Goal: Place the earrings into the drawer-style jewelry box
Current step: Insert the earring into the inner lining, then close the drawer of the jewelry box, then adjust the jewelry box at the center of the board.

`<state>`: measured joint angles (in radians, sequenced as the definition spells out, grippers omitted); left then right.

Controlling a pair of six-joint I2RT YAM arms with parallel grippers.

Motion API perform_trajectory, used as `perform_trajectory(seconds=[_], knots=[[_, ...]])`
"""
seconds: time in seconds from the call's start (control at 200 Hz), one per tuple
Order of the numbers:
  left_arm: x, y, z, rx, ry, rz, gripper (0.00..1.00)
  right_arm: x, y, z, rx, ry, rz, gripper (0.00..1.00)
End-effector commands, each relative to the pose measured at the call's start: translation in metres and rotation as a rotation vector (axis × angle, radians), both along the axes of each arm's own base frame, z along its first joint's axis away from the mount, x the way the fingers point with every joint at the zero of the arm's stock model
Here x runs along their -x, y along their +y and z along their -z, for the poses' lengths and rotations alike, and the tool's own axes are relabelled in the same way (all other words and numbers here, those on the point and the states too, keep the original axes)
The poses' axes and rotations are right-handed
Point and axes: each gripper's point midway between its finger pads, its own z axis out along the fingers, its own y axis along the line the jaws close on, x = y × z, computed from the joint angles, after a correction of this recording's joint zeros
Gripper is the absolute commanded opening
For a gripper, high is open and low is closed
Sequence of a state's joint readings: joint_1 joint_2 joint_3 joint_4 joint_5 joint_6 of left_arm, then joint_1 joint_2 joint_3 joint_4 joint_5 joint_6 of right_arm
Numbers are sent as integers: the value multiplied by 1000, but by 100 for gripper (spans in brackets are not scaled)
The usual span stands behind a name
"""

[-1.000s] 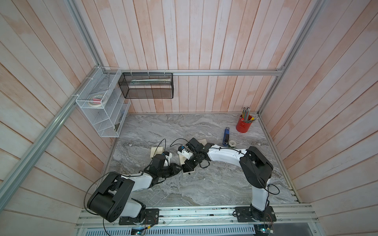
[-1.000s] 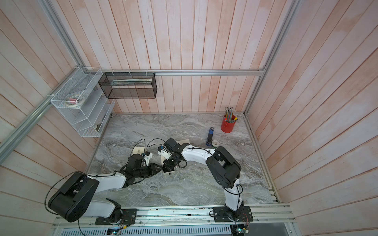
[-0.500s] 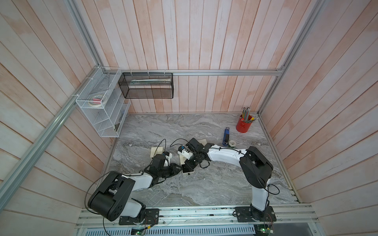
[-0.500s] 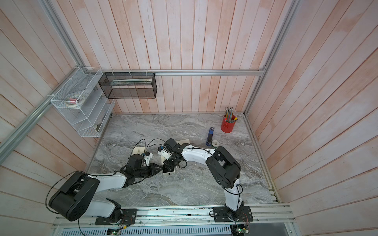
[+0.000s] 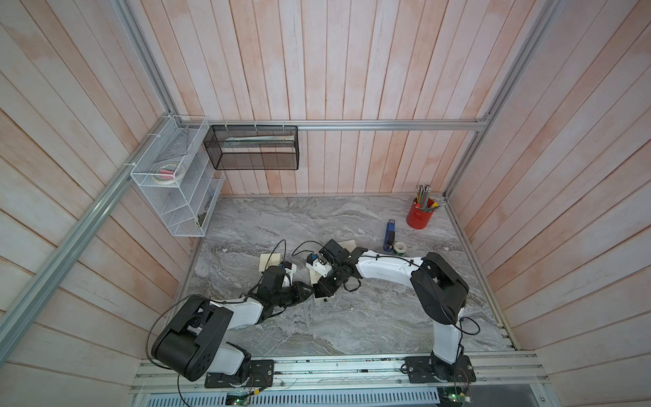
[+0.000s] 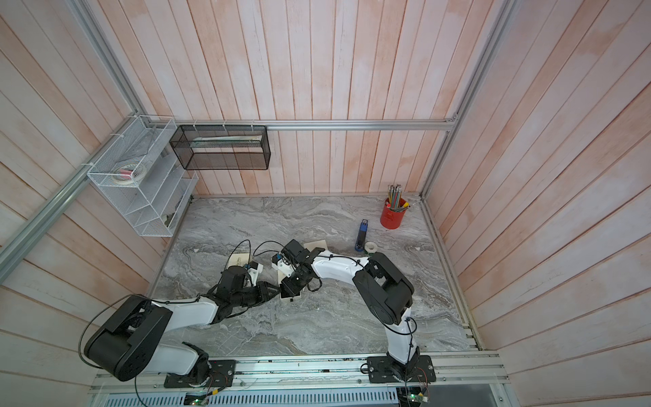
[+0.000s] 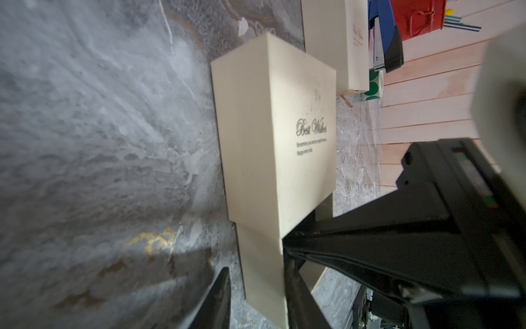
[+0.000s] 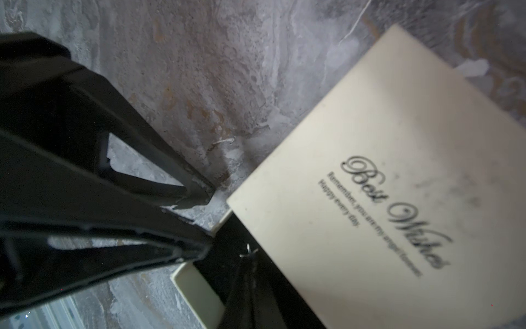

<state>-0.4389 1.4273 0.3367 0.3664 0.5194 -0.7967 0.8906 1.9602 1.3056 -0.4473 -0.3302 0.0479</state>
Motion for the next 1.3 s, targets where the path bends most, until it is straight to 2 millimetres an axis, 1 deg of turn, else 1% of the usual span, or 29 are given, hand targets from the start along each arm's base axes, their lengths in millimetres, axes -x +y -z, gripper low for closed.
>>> perform_trajectory(seconds=[0.0, 0.11, 0.215, 0.365, 0.41, 0.46, 0.535, 0.63, 0.705, 0.72, 0.73, 0.735, 0.745, 0.75, 0.755, 0.765, 0.88, 0.93, 1.01, 1.07, 1.225, 1.295], knots=[[-6, -3, -5, 3, -27, 7, 34, 9, -9, 15, 61, 27, -17, 0], [-6, -3, -6, 2, -30, 7, 34, 7, -7, 10, 51, 16, -19, 0], [-7, -2, -9, 0, -41, 3, 34, 2, -5, -3, 27, -20, -15, 0], [-10, 1, -18, -10, -79, -8, 34, -8, 2, -32, -47, -110, -1, 0], [-13, 2, -22, -19, -99, -15, 34, -13, 2, -39, -66, -142, 16, 0], [-16, 5, -28, -31, -121, -26, 36, -19, -1, -47, -83, -180, 45, 0], [-25, 7, -38, -47, -155, -36, 41, -28, -10, -54, -96, -219, 109, 0], [-38, 8, -46, -70, -185, -31, 45, -33, -23, -55, -102, -219, 169, 0], [-51, 8, -47, -92, -195, -16, 47, -26, -30, -53, -106, -210, 170, 0], [-55, 8, -51, -91, -206, -13, 47, -24, -31, -52, -107, -205, 170, 0], [-56, 8, -48, -97, -199, -9, 47, -23, -32, -51, -106, -203, 172, 0], [-59, 8, -51, -94, -207, -10, 47, -23, -33, -52, -106, -203, 172, 0], [-60, 8, -48, -98, -201, -10, 47, -22, -34, -50, -106, -200, 173, 0], [-63, 8, -52, -95, -212, -9, 47, -21, -35, -50, -107, -200, 174, 0], [-63, 8, -49, -99, -205, -9, 47, -21, -35, -50, -108, -198, 173, 0], [-67, 8, -53, -95, -215, -10, 47, -19, -36, -49, -109, -195, 172, 0], [-95, 6, -56, -94, -229, 3, 47, -4, -49, -39, -116, -171, 186, 1], [-107, 2, -58, -89, -237, 20, 47, 0, -54, -37, -126, -171, 200, 4], [-118, -10, -59, -67, -241, 80, 48, 5, -60, -36, -142, -174, 217, 10], [-123, -17, -57, -56, -232, 113, 51, 9, -63, -34, -151, -171, 220, 18], [-132, -23, -49, -66, -212, 150, 59, 22, -63, -26, -170, -133, 183, 45], [-133, -26, -42, -70, -189, 169, 62, 25, -62, -20, -163, -127, 168, 52]])
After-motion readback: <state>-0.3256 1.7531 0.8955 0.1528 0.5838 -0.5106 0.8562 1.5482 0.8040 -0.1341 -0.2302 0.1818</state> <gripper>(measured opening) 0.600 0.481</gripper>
